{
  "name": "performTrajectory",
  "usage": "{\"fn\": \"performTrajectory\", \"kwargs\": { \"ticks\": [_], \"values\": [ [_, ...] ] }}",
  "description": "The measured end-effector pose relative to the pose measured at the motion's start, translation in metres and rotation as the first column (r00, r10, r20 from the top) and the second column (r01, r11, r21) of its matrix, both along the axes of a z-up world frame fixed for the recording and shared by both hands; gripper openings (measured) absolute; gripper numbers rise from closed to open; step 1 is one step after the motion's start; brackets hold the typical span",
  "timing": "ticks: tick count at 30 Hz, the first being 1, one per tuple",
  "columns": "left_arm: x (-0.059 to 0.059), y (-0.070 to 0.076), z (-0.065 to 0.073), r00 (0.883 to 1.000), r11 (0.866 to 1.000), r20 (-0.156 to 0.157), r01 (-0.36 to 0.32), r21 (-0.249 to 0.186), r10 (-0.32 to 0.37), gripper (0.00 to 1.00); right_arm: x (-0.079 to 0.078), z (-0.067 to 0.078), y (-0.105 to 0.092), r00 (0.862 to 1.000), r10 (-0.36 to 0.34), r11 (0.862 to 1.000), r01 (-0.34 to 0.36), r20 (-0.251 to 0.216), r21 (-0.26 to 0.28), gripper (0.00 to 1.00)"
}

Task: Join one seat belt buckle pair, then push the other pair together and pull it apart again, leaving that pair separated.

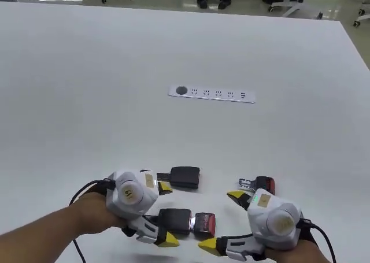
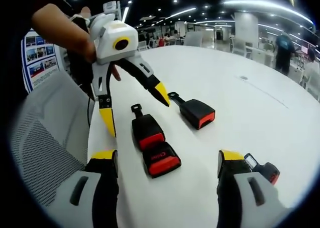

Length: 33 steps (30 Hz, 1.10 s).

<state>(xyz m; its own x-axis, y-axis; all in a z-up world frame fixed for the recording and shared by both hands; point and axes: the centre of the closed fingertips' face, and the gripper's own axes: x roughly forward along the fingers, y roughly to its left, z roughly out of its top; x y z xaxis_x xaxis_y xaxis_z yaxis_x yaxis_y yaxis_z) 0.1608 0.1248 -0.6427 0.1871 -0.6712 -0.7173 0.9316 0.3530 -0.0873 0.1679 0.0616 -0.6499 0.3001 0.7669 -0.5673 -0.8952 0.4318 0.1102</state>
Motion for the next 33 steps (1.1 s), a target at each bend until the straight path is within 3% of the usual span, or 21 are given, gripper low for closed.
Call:
{"fn": "performTrajectory", "kwargs": {
  "ticks": [4,8,13,15,19,25,30,33],
  "values": [
    [-0.001,-0.001,0.008,1.000,1.000,0.009,-0.022,-0.012,0.022,0.74,0.001,0.019,-0.004,0.998,-0.065,0.997,0.064,0.016,0.050,0.82],
    [-0.001,-0.001,0.013,0.999,1.000,0.031,-0.013,-0.014,0.014,0.73,0.003,0.020,-0.011,0.997,-0.076,0.996,0.074,0.034,0.050,0.81],
    [0.009,0.001,0.020,0.998,1.000,0.066,-0.008,-0.012,0.009,0.73,0.008,0.031,-0.028,0.993,-0.100,0.994,0.098,0.057,0.039,0.80],
    [0.013,0.001,0.025,0.997,1.000,0.078,-0.012,-0.016,0.013,0.73,0.013,0.039,-0.034,0.990,-0.129,0.989,0.125,0.050,0.076,0.82],
    [0.021,0.002,0.034,0.995,1.000,0.096,-0.019,-0.020,0.021,0.73,0.025,0.044,-0.052,0.985,-0.157,0.986,0.153,0.076,0.065,0.84],
    [0.037,0.010,0.033,0.993,1.000,0.121,0.000,-0.001,0.000,0.71,0.039,0.045,-0.077,0.979,-0.176,0.984,0.173,0.100,0.034,0.84],
    [0.051,0.010,0.041,0.991,1.000,0.137,-0.005,-0.005,0.005,0.71,0.049,0.047,-0.090,0.980,-0.168,0.986,0.167,0.110,0.014,0.85],
    [0.053,0.005,0.046,0.989,1.000,0.147,0.010,-0.008,-0.009,0.70,0.052,0.051,-0.093,0.982,-0.160,0.987,0.160,0.099,0.008,0.84]
  ]
}}
